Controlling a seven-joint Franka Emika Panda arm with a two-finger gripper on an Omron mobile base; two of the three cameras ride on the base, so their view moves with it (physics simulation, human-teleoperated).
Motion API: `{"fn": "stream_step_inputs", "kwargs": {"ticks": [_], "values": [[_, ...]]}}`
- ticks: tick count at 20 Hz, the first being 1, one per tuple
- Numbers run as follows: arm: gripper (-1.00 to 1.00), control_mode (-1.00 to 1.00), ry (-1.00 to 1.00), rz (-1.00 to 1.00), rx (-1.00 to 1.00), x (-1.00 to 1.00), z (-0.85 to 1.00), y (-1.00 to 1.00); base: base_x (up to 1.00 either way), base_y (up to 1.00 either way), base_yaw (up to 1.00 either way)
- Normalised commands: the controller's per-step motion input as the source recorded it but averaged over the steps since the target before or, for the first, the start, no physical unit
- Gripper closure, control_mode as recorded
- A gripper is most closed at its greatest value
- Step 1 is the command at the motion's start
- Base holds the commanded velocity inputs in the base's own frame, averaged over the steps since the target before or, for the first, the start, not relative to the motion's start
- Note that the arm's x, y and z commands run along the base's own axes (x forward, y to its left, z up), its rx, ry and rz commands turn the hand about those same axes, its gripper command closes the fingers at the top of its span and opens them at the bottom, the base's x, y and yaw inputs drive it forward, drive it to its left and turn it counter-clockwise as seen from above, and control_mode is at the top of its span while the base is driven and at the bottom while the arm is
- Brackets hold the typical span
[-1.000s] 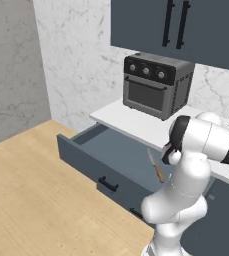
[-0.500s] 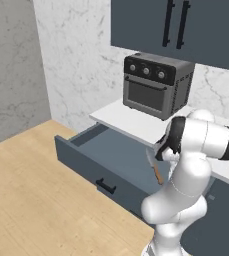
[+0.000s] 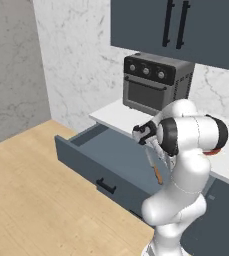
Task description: Pick up the knife from the drawer and place it on the cutting board. Then place the meat from the plate to the cutting board.
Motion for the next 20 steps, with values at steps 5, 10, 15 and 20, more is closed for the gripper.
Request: {"fn": "stream_step_inputs", "kwargs": {"ticks": [5, 10, 15, 20], "values": [[-1.00, -1.00, 0.15, 0.61, 0.11, 0.95, -0.73, 0.00, 0.00, 0.00, 0.00], [-1.00, -1.00, 0.14, 0.68, 0.13, 0.46, -0.59, -0.01, 0.00, 0.00, 0.00], [-1.00, -1.00, 0.05, 0.51, 0.25, 0.32, -0.18, -0.18, 0.00, 0.00, 0.00], [-1.00, -1.00, 0.09, 0.27, 0.54, 0.17, -0.21, -0.53, 0.00, 0.00, 0.00]]}}
